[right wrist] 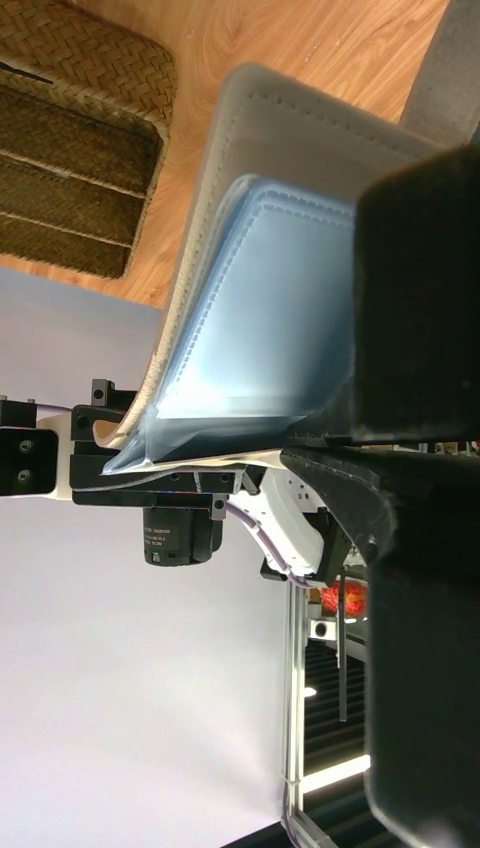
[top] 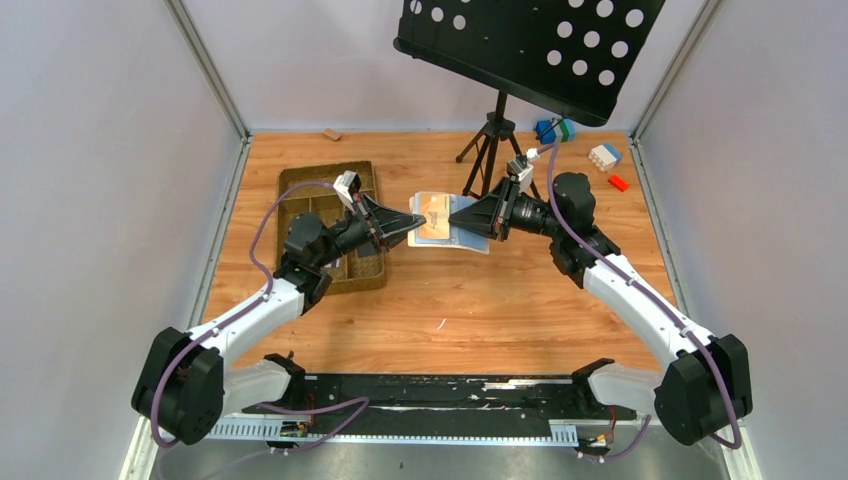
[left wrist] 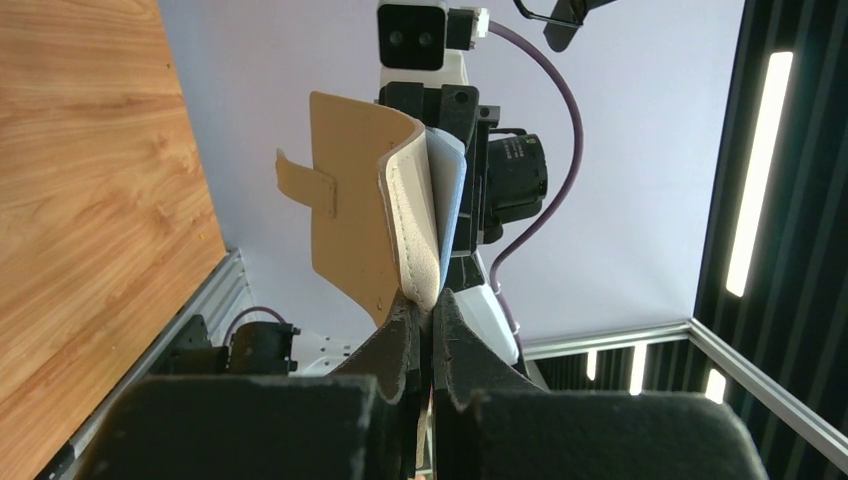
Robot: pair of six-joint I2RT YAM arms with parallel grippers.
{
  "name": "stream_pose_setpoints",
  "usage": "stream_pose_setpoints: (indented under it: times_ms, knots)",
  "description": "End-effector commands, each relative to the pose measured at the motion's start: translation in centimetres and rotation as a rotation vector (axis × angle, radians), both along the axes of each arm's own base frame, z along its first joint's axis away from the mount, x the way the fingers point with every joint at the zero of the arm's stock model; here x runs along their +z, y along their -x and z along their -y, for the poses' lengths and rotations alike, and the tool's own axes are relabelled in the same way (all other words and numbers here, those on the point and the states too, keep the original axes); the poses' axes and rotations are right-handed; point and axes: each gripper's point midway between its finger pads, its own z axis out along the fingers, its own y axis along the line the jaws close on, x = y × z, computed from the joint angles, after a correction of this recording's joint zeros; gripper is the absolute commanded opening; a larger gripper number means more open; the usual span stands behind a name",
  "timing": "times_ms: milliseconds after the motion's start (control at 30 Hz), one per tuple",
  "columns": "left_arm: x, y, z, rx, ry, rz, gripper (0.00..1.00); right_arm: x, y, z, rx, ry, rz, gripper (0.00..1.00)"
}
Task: Take the credit cards out of the card holder
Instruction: Remove the credit card from the card holder.
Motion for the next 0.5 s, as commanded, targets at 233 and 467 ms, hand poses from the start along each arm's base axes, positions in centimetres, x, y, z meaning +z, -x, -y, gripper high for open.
stream_pose_setpoints:
  times_ms: [233,467]
  knots:
    - [2.85,0.72,-0.42,-0.003,0.061,0.090,0.00,0.45,-0.27,-0.13,0.011,0.001,0.033,0.13]
    - [2.83,0.68,-0.44,-0.002,0.065,0.087,0.00,1.04,-0.44,-0.23,0.013,-0.003,0.050,0.18]
